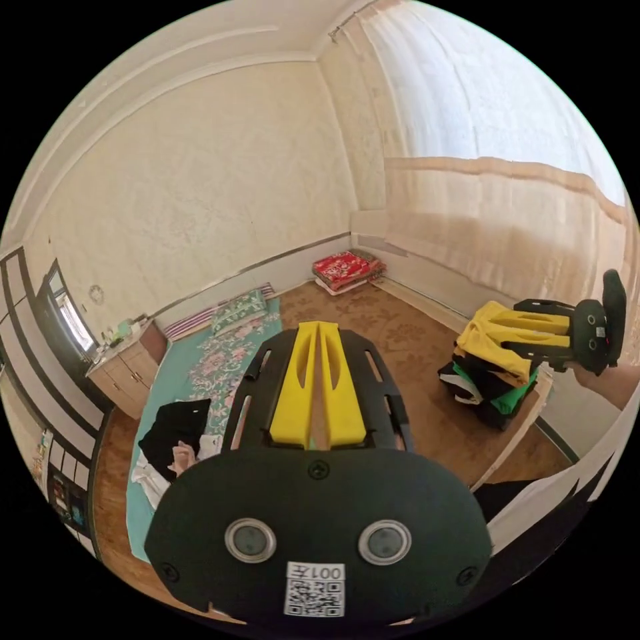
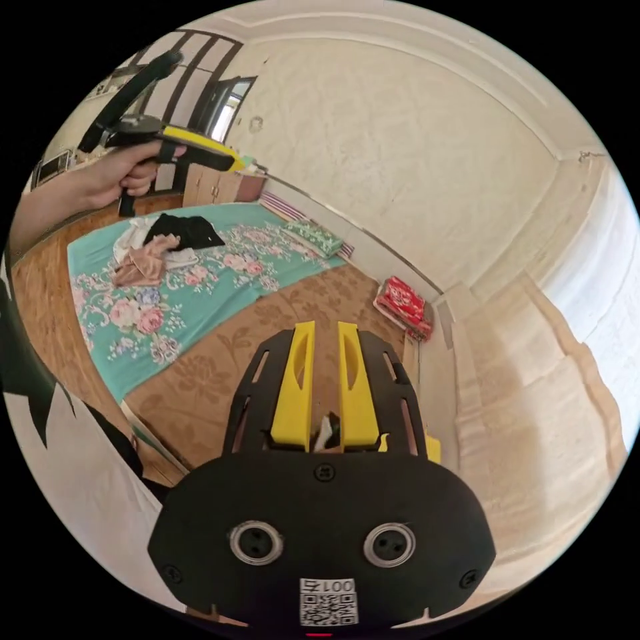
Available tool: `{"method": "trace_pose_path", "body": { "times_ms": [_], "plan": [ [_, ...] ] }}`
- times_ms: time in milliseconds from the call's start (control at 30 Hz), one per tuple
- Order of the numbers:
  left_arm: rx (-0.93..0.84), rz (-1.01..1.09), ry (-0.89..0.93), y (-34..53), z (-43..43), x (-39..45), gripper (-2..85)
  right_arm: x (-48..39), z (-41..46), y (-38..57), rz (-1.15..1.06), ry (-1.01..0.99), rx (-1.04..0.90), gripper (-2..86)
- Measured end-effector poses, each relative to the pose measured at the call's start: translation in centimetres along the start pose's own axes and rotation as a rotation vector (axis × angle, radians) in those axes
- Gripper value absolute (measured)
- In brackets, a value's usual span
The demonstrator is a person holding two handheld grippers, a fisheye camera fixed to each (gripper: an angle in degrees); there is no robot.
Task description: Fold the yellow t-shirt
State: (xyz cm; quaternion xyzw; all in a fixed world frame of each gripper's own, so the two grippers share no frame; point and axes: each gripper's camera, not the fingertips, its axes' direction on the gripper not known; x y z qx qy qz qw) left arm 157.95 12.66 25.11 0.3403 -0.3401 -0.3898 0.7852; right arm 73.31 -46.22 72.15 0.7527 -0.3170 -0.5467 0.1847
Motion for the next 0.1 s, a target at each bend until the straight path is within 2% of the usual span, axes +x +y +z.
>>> {"method": "trace_pose_path", "body": {
  "times_ms": [100],
  "plan": [
    [-0.021,-0.055,-0.043,6.6,-5.6,-7.0,-0.9,-6.4,-1.0,-6.1,0.029,-0.093,0.105,1.9]
  ]
}}
